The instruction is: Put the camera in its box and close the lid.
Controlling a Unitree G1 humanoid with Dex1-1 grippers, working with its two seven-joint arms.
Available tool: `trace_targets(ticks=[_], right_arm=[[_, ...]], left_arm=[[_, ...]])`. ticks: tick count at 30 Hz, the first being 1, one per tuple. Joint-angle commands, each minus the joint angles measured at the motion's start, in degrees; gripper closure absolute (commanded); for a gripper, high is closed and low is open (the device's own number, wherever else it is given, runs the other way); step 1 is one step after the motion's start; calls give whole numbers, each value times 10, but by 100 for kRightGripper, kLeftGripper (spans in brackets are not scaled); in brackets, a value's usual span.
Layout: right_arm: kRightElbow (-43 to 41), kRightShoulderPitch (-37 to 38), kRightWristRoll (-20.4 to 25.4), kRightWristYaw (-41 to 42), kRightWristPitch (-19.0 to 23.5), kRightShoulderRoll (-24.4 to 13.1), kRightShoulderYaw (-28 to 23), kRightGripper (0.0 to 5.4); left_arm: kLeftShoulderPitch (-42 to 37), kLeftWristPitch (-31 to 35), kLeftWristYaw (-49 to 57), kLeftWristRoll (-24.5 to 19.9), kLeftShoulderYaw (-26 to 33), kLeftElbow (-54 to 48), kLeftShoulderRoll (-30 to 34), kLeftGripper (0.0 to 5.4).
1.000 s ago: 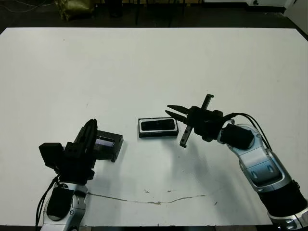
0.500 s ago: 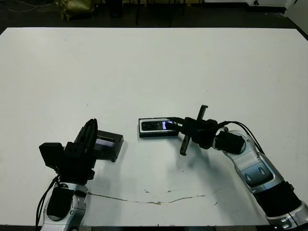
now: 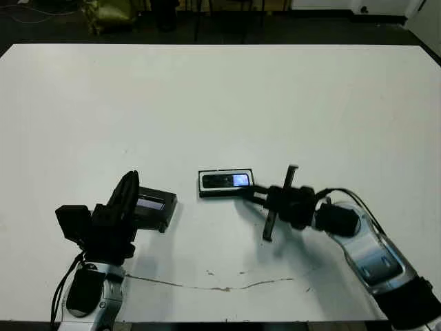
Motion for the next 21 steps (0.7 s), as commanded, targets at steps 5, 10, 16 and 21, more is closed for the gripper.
trace_targets(ticks=[5, 10, 16, 21], right_arm=[[-82, -17, 100, -48, 34, 34, -113, 538], [-84, -20, 184, -55, 52, 44, -174, 538], [-71, -12, 340, -68, 207, 52, -233, 538], [-37, 2, 331, -69, 202, 43, -239, 538]], left_arm=[[12, 10, 6, 6, 2, -2, 3, 540], [12, -3, -6, 8, 13, -7, 16, 540], [-1, 17, -32, 12, 56, -31, 73, 540], [-37, 73, -116, -38, 134, -45, 188, 540]])
